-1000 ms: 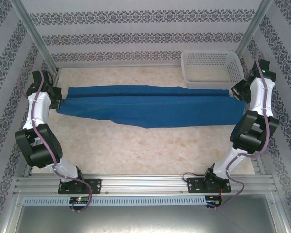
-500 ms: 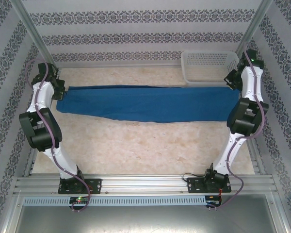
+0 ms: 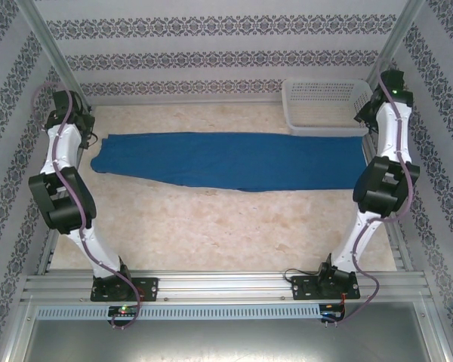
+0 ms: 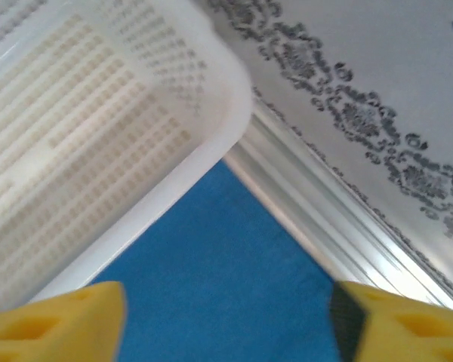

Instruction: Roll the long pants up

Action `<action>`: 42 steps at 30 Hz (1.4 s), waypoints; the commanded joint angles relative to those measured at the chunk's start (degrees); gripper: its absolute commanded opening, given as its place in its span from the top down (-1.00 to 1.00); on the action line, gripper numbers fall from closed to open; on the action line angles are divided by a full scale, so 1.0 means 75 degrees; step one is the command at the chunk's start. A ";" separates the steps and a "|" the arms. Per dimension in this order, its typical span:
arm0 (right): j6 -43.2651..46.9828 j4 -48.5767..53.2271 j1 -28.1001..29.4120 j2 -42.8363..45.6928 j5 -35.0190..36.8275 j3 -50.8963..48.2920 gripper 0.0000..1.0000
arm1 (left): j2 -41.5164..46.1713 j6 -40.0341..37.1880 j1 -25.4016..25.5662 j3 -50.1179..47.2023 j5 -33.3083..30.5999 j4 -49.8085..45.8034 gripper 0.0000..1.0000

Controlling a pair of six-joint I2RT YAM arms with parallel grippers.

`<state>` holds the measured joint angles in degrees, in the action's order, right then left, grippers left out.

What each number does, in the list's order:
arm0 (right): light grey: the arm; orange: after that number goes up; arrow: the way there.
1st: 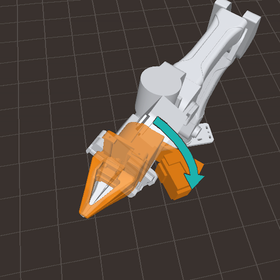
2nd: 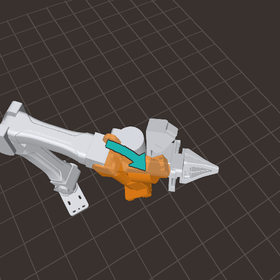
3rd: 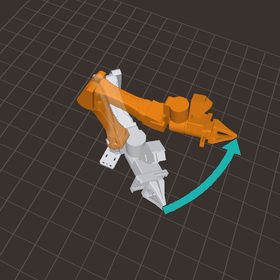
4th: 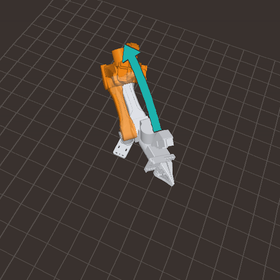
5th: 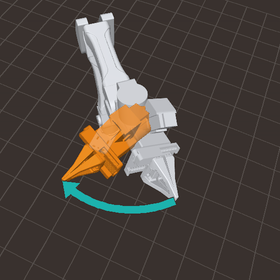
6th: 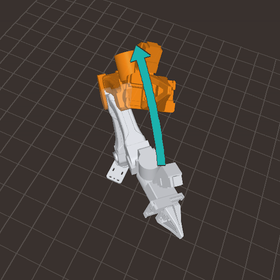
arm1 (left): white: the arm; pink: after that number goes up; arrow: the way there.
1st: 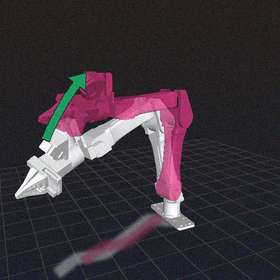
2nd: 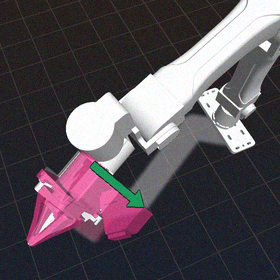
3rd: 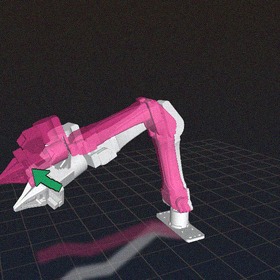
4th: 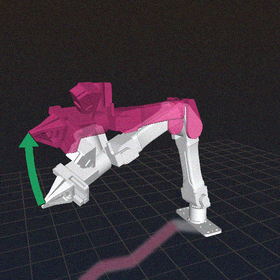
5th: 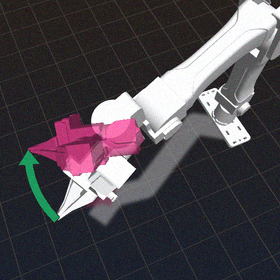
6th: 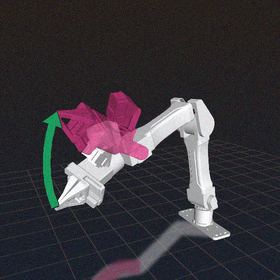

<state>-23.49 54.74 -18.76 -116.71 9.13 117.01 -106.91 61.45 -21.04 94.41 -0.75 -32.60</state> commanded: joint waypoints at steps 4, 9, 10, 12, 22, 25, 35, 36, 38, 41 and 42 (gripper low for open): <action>0.0374 -0.1413 0.0744 0.1806 -0.0750 -0.2493 1.00 | 0.0727 -0.0140 0.0508 -0.1402 0.0033 0.0416 1.00; 0.0768 -0.1271 0.1031 0.1399 -0.0769 -0.3094 1.00 | 0.0228 0.0037 0.0897 -0.2099 0.0099 0.1357 1.00; 0.0826 -0.1292 0.1052 0.1266 -0.0789 -0.3115 1.00 | -0.0018 0.0067 0.0967 -0.2041 0.0101 0.1452 1.00; 0.0901 -0.1455 0.1044 0.0988 -0.1135 -0.3176 1.00 | -0.0545 0.0092 0.1054 -0.1805 -0.0002 0.1437 1.00; 0.0775 -0.1785 0.1397 -0.0638 -0.3446 -0.2402 1.00 | -0.1694 -0.0119 0.1094 -0.1058 -0.0588 0.0885 1.00; 0.0566 -0.1849 0.1443 -0.0824 -0.3627 -0.2497 1.00 | -0.1729 0.0034 0.1043 -0.0984 -0.1071 0.0163 1.00; 0.0432 -0.2367 0.1717 -0.0028 -0.3198 -0.4354 1.00 | -0.1321 -0.0233 0.0501 -0.1998 -0.1073 0.0147 1.00; 0.0391 -0.2448 0.1721 0.0086 -0.3210 -0.4573 1.00 | -0.1328 -0.0428 0.0463 -0.2161 -0.0717 0.0616 1.00; 0.0334 -0.2521 0.1719 0.0281 -0.3229 -0.4838 0.99 | -0.1462 -0.0470 0.0461 -0.1977 -0.0682 0.0262 1.00; 0.0316 -0.2461 0.1757 0.0564 -0.3167 -0.5115 0.98 | -0.1437 -0.0335 0.0429 -0.2033 -0.1065 -0.0346 1.00; 0.0332 -0.2439 0.1759 0.0690 -0.3121 -0.5206 0.97 | -0.1365 -0.0308 0.0386 -0.2210 -0.1089 -0.0356 1.00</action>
<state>-19.79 34.89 -6.20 -114.83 -15.29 79.70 -116.66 60.16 -16.29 80.90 -6.09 -29.02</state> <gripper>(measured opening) 0.064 0.047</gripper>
